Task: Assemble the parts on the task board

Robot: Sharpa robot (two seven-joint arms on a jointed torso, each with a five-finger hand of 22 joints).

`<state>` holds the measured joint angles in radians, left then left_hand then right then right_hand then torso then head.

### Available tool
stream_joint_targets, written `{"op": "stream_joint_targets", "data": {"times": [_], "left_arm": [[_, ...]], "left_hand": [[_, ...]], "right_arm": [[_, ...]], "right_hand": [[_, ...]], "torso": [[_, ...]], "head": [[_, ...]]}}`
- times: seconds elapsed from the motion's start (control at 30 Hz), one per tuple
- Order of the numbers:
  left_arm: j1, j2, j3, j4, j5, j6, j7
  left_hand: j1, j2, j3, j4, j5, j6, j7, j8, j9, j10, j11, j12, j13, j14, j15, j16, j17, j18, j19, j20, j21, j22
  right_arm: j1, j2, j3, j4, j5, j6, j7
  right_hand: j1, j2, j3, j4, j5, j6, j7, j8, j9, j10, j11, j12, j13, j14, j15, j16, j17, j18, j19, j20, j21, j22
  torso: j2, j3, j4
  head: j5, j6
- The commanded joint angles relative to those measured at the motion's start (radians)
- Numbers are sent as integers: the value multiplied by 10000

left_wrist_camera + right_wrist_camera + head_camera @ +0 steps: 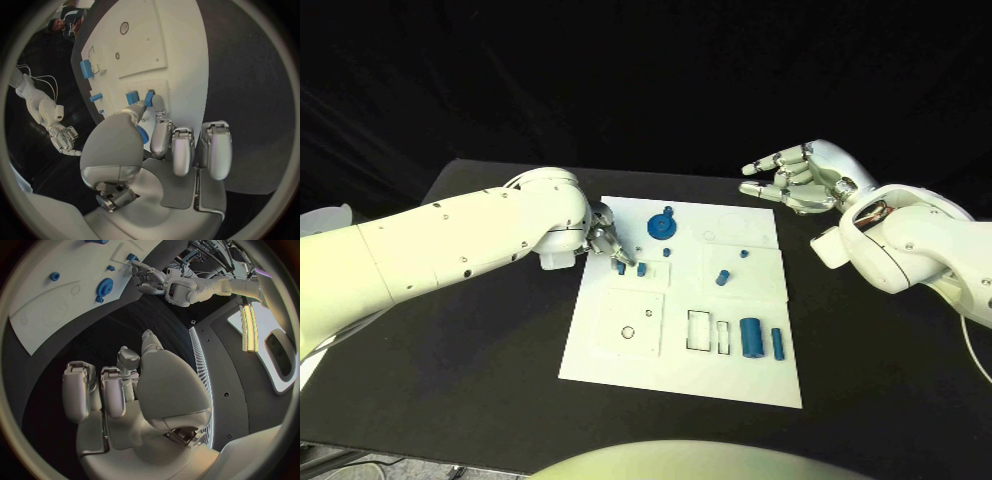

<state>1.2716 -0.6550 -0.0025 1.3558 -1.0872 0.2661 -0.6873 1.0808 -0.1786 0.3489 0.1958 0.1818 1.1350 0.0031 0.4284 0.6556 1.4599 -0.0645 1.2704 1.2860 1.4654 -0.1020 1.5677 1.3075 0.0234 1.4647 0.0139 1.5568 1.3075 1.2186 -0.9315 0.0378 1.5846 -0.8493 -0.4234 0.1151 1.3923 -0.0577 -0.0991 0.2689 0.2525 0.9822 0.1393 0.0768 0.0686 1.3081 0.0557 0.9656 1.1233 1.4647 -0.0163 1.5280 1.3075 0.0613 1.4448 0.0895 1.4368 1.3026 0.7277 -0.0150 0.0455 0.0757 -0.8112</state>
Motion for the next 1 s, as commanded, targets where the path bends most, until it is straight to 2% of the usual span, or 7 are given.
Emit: {"op": "stream_joint_targets", "data": {"times": [0.03,0.17,0.6,0.8,0.9,0.97,1.0], "left_arm": [[-139,21,-98,-16,-7,505,-270],[-140,8,-98,-14,-11,422,-275],[-140,-145,-88,142,-13,-77,-195],[-135,-397,-70,363,406,-1299,397],[-129,-510,-67,432,1123,-2359,1106],[-127,-562,-67,462,1674,-3061,1653],[-127,-584,-68,474,1931,-3379,1945]], "left_hand": [[-190,-18,-389,163,-8,71,1,-6,29,122,34,69,24,1054,-45,31,2633,-201,1006,-85,42,2537],[-243,140,-1194,467,-464,85,-9,-2,78,135,37,78,65,1054,-52,31,2633,-210,1021,-81,67,2563],[-75,399,-1855,790,-470,98,-19,14,139,154,23,98,121,1054,-56,31,2633,-214,1029,-91,81,2577],[114,640,-1960,868,-428,-74,28,-52,149,-19,55,-307,-224,1054,-56,31,2633,-129,888,-100,-183,2335],[293,716,-2054,912,-401,-617,240,-316,75,-803,222,-1849,-1529,1054,25,31,2633,153,389,-43,-1136,1490],[416,736,-2136,936,-389,-1304,540,-675,-120,-2371,473,-4653,-3855,699,220,-673,1692,653,-652,105,-3172,-223],[459,754,-2186,935,-391,-1523,666,-777,-218,-2906,603,-5510,-4559,423,321,-1278,988,852,-1132,216,-4203,-1050]], "right_arm": [[-7,5,1,16,-23,120,86],[-7,7,0,12,-23,121,87],[-7,13,0,-12,-21,132,86],[-8,20,-4,-36,-20,147,80],[-8,21,-6,-43,-20,150,74],[-9,22,-8,-45,-20,149,70],[-9,21,-9,-47,-20,148,69]], "right_hand": [[4,74,-64,9,70,42,16,-62,8,-65,-26,-47,-17,899,-53,-54,1982,-37,11,-66,-58,-15],[4,74,-64,9,70,42,16,-62,8,-65,-26,-47,-17,899,-53,-54,1982,-37,11,-66,-58,-15],[4,74,-64,9,70,42,16,-62,8,-65,-26,-47,-17,899,-53,-54,1982,-37,11,-66,-58,-15],[4,74,-64,9,70,42,16,-62,8,-65,-26,-47,-17,899,-53,-54,1982,-37,11,-66,-58,-15],[4,74,-64,9,70,42,16,-62,8,-65,-26,-47,-17,899,-53,-54,1982,-37,11,-66,-58,-15],[4,74,-64,9,70,42,16,-62,8,-65,-26,-47,-17,899,-53,-54,1982,-37,11,-66,-58,-15],[-9,72,-78,16,82,39,18,-64,7,-64,-24,-41,-15,899,-52,-54,1983,-37,10,-66,-60,-17]], "torso": [[-2,0,1],[-5,-2,4],[-5,-5,-7],[-11,-1,13],[-16,4,14],[-11,3,13],[-6,0,10]], "head": [[1,-9],[0,-4],[2,19],[-14,38],[-22,59],[-26,70],[-33,78]]}}
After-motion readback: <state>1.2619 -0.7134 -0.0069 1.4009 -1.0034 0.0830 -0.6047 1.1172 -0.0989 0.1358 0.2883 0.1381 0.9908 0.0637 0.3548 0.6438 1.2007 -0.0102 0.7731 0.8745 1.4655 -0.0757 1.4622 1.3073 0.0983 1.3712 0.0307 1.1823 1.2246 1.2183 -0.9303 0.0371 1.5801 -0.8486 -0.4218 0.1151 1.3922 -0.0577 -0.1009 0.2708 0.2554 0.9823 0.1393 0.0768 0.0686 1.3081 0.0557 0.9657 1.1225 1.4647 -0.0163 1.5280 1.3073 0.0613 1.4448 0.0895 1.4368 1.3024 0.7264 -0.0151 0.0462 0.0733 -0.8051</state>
